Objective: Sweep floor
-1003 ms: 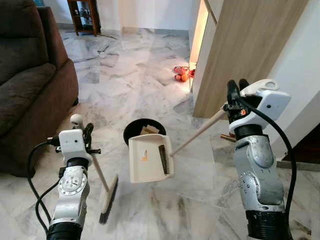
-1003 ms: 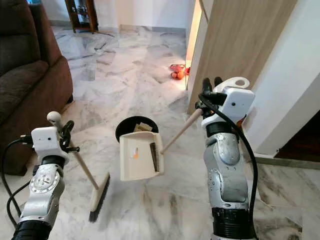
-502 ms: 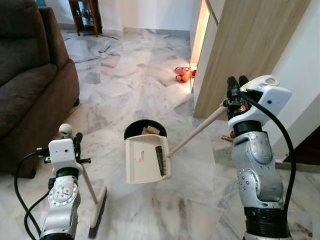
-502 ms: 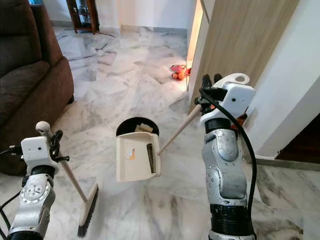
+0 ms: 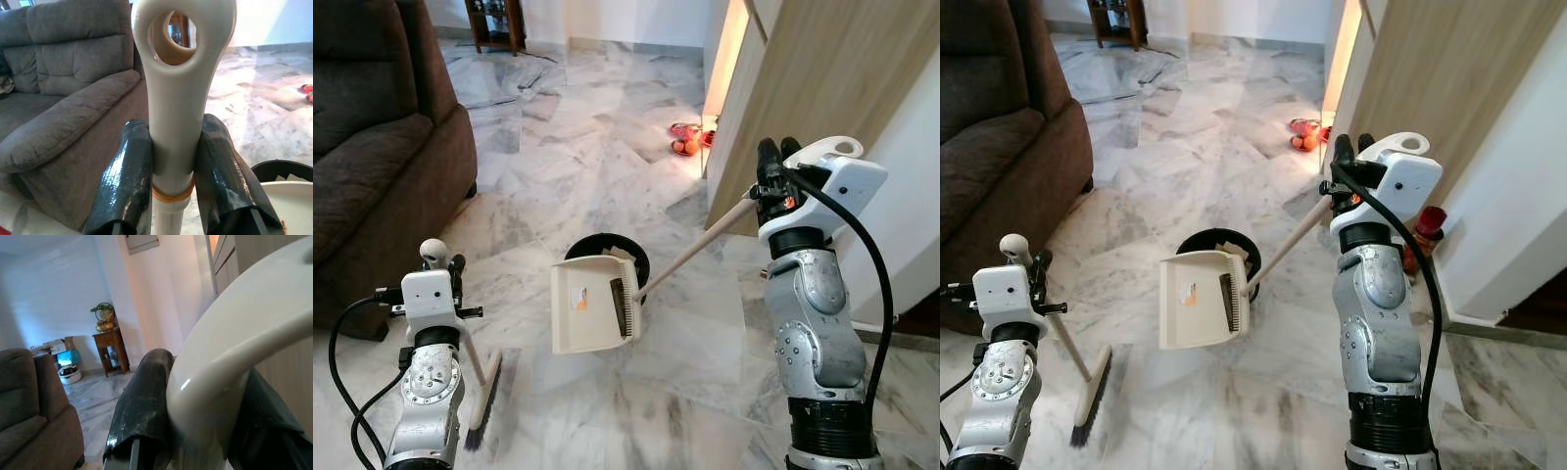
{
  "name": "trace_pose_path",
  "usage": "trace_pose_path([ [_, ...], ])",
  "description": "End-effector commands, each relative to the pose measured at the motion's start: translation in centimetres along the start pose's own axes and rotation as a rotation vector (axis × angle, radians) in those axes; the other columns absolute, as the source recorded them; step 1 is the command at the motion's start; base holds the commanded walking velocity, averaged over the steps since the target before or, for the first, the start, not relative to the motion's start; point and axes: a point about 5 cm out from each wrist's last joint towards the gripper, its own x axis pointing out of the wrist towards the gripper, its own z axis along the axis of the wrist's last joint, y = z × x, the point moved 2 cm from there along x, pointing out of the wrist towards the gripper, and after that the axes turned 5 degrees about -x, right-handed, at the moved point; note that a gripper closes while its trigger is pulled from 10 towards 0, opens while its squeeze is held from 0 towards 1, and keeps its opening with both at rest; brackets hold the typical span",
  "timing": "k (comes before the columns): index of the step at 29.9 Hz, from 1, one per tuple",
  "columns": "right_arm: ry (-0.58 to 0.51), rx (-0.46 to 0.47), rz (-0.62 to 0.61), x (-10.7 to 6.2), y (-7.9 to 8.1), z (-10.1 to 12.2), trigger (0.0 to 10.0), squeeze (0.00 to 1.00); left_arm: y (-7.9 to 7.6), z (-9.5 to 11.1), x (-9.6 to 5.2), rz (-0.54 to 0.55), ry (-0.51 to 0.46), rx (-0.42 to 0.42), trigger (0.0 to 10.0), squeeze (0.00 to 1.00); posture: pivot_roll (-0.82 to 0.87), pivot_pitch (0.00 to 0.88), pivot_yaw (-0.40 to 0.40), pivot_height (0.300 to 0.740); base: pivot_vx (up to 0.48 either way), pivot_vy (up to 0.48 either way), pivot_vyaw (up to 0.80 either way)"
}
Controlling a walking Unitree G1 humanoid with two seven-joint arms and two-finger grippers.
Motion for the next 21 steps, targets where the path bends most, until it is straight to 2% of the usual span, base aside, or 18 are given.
trace_pose_path([
  [1, -0.102, 0.011, 0.004, 0.30, 0.22, 2.50, 10.0, 0.00, -0.06, 1.45, 0.34, -0.001, -0.072, 0.010, 10.0, 0.00, 0.06, 0.042, -0.025, 0.740, 0.352, 0.000, 0.00],
  [7, -0.116, 0.013, 0.013, 0.31, 0.52, 2.68, 10.0, 0.00, -0.07, 1.53, 0.43, 0.001, -0.076, 0.009, 10.0, 0.00, 0.06, 0.034, -0.025, 0.740, 0.351, 0.000, 0.22],
  [19, -0.126, 0.015, 0.021, 0.30, 0.68, 2.85, 10.0, 0.00, -0.17, 1.59, 0.50, -0.001, -0.079, 0.008, 10.0, 0.00, 0.06, 0.022, -0.023, 0.740, 0.351, 0.000, 0.00],
  [21, -0.127, 0.015, 0.022, 0.29, 0.69, 2.87, 10.0, 0.00, -0.18, 1.59, 0.50, -0.001, -0.079, 0.007, 10.0, 0.00, 0.06, 0.016, -0.022, 0.740, 0.351, 0.000, 0.54],
])
